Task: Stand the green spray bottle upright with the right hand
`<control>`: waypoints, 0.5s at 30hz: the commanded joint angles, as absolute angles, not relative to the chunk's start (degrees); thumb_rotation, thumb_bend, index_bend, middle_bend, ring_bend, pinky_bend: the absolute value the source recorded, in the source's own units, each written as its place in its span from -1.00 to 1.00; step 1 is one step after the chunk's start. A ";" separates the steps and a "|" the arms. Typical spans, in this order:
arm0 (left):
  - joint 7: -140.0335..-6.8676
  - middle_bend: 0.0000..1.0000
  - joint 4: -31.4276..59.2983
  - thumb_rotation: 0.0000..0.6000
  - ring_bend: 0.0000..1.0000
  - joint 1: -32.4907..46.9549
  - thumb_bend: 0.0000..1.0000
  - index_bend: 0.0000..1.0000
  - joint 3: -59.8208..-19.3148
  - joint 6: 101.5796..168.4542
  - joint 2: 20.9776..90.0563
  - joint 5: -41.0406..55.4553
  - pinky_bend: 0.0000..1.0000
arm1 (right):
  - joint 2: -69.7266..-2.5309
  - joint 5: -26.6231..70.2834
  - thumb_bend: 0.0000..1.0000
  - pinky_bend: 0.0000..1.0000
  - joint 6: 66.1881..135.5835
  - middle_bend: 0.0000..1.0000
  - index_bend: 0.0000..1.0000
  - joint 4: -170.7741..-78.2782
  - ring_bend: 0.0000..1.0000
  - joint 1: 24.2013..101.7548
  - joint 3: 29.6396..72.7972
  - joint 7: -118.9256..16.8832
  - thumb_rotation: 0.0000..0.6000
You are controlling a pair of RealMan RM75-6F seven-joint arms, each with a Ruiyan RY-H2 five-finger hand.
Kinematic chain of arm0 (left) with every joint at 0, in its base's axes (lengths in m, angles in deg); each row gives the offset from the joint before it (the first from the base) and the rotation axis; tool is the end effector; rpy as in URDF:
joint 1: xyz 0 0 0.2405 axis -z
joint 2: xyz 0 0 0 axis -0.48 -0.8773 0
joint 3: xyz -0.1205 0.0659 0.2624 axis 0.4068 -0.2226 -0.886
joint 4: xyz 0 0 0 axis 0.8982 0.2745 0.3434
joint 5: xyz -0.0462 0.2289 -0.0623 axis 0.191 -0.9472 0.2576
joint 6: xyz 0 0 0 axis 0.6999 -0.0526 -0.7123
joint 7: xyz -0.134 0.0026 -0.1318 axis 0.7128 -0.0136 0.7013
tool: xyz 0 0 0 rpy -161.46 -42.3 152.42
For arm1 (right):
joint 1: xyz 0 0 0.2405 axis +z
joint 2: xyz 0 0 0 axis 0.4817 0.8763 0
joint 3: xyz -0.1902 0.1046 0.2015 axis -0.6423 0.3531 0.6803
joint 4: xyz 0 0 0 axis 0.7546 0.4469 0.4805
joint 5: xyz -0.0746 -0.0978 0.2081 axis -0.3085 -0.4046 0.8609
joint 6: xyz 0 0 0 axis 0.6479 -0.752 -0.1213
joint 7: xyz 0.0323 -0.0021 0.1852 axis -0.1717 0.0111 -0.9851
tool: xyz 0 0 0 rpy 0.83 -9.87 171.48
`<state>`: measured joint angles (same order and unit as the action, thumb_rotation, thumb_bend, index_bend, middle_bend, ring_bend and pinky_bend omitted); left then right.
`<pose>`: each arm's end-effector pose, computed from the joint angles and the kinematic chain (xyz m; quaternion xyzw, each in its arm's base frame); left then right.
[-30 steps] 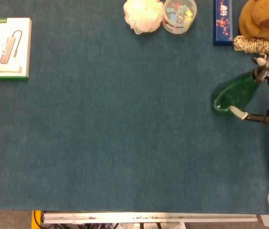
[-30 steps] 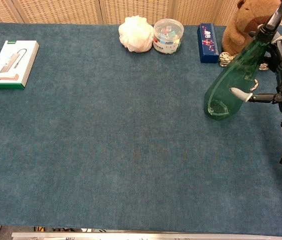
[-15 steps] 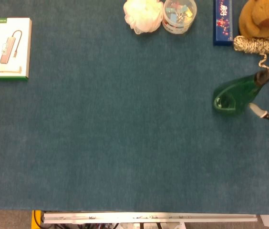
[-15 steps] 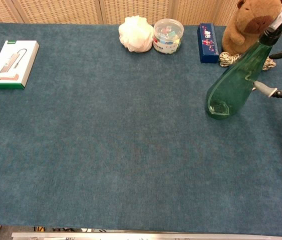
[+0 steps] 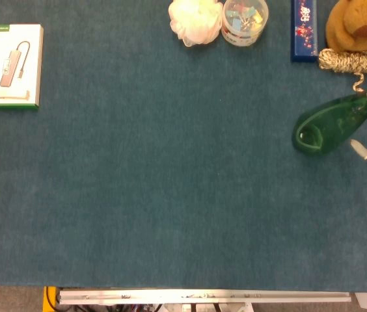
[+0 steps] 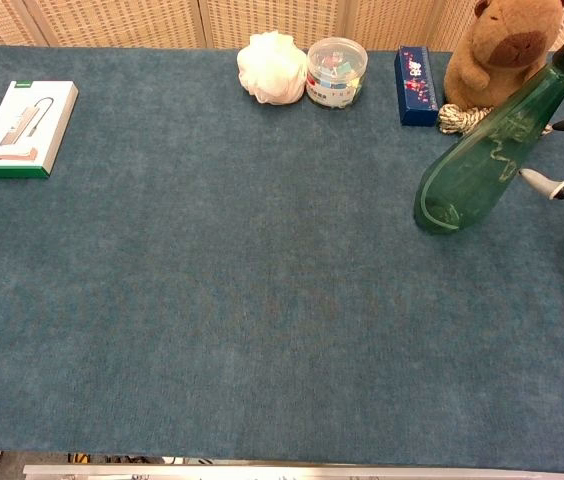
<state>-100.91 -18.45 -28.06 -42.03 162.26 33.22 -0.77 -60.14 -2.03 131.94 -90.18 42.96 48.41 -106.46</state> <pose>-0.3703 0.2032 0.1881 -0.5284 -0.3512 -0.2234 0.7400 -0.3589 -0.2999 -0.0068 0.3894 -0.4842 0.6980 0.3561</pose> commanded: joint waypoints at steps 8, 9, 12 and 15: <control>-100.65 -0.14 -18.51 1.00 -0.36 -28.10 -1.00 0.00 -42.06 162.33 33.07 -0.83 -0.08 | -60.09 -2.49 -1.00 -0.36 131.57 -0.58 -0.77 -90.45 -0.77 43.10 48.50 -106.20 1.00; -100.62 -0.14 -18.53 1.00 -0.36 -28.10 -1.00 0.00 -42.07 162.32 33.07 -0.85 -0.08 | -60.09 -2.56 -1.00 -0.36 131.56 -0.58 -0.77 -90.50 -0.77 43.13 48.48 -106.14 1.00; -100.50 -0.14 -18.57 1.00 -0.36 -28.13 -1.00 0.00 -42.07 162.39 33.02 -0.90 -0.08 | -60.09 -2.77 -1.00 -0.36 131.50 -0.58 -0.77 -90.61 -0.77 43.19 48.42 -105.98 1.00; -100.40 -0.14 -18.60 1.00 -0.36 -28.15 -1.00 0.00 -42.04 162.44 32.97 -0.89 -0.08 | -60.05 -2.89 -1.00 -0.36 131.27 -0.58 -0.77 -90.69 -0.77 43.24 48.37 -105.84 1.00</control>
